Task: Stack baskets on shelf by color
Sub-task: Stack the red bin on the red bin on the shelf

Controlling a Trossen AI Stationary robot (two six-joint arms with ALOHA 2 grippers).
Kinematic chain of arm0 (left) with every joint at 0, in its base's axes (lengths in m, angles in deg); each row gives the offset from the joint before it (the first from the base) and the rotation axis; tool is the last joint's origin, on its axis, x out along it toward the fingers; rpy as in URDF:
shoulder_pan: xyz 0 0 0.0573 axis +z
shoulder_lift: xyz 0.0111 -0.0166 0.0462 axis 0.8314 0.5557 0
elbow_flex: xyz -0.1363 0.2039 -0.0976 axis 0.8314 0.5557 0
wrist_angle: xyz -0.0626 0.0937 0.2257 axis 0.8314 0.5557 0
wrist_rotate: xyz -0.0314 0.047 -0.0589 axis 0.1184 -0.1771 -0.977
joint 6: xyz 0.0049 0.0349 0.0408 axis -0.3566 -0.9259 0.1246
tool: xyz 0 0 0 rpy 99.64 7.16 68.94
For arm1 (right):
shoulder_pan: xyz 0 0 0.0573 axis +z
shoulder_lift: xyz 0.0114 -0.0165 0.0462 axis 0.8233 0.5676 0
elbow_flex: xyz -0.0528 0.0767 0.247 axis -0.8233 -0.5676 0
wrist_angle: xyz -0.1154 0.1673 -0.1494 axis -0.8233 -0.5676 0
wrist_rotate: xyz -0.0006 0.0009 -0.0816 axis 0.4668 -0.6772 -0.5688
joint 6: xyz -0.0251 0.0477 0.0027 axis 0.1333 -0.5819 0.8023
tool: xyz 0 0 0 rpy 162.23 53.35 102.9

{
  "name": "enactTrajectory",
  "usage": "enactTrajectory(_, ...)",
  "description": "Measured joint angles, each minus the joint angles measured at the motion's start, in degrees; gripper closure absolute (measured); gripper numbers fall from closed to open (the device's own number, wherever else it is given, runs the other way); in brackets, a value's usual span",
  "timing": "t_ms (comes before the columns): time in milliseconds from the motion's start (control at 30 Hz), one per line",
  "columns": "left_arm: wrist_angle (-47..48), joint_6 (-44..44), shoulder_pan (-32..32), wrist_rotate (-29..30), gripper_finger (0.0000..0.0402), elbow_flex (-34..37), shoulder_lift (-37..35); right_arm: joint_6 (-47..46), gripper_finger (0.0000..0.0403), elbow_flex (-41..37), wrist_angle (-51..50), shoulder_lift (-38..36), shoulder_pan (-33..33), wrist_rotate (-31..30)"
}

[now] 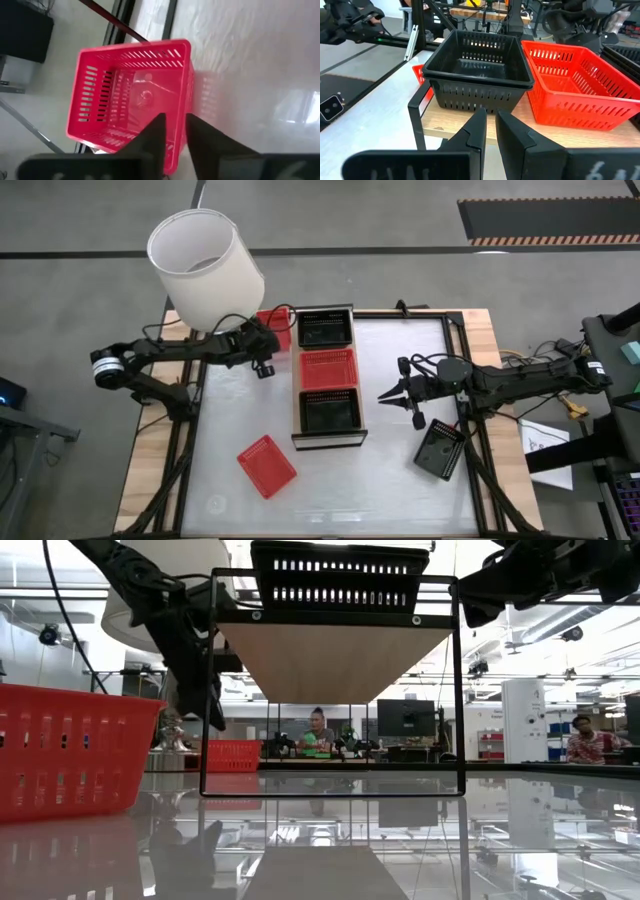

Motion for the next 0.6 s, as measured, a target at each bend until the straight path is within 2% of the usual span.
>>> enactTrajectory(167,-0.65,0.01,0.03,0.00,0.0285,0.24,1.65,-0.10,0.0369,-0.07,0.00,0.00,0.00,0.00)
enactTrajectory(267,-2.23,-0.01,0.05,0.02,0.0263,0.24,3.50,-0.44,0.0369,-0.07,0.00,0.00,0.00,0.00)
enactTrajectory(600,-5.40,-0.39,0.14,0.74,0.0256,0.24,9.08,-1.61,0.0369,-0.09,-0.42,0.00,0.00,0.00)
